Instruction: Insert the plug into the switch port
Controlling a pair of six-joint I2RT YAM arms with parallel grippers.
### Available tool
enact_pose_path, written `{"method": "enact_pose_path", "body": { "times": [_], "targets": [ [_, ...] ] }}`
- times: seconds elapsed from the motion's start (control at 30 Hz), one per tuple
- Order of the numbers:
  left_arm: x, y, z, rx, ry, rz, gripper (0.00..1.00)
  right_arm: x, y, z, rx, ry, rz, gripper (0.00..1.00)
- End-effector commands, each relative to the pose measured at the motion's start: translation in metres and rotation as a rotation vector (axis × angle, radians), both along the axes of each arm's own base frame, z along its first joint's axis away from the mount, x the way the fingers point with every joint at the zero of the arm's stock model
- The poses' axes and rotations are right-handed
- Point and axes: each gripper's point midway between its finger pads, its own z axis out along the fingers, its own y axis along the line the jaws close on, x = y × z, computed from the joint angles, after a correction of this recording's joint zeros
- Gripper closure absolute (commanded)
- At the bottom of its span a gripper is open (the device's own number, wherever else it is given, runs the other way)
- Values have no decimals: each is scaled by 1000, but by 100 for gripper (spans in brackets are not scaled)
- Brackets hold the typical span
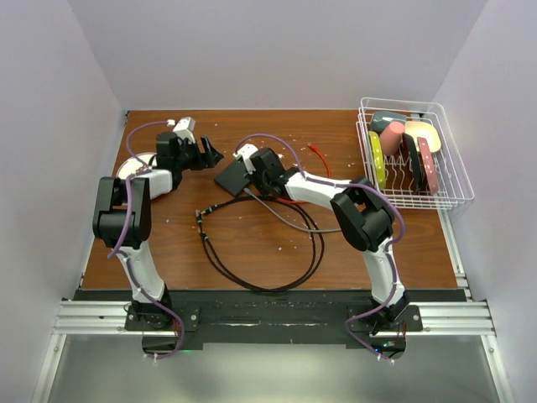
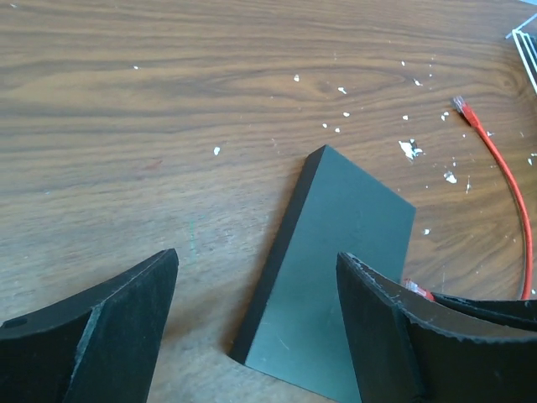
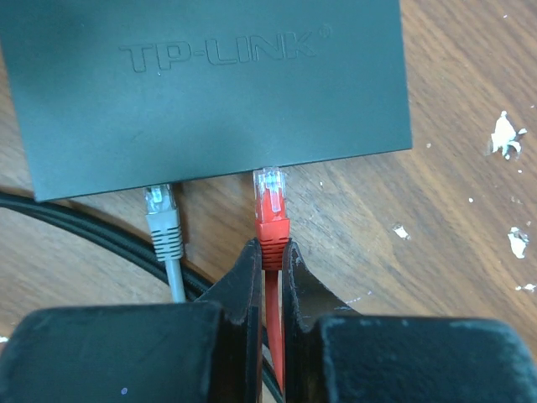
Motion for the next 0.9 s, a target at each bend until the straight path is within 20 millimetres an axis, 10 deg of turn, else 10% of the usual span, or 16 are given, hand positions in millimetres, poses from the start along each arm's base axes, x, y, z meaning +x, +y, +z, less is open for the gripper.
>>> {"method": "enact_pose_path", "body": {
  "times": [0.0, 0.87],
  "targets": [
    [12, -17, 14, -73, -65, -67, 20, 12, 3, 14, -13, -51, -7, 100],
    [11, -46, -31, -50, 17, -132, 30, -9, 3, -9, -38, 48, 65, 100]
  ]
}}
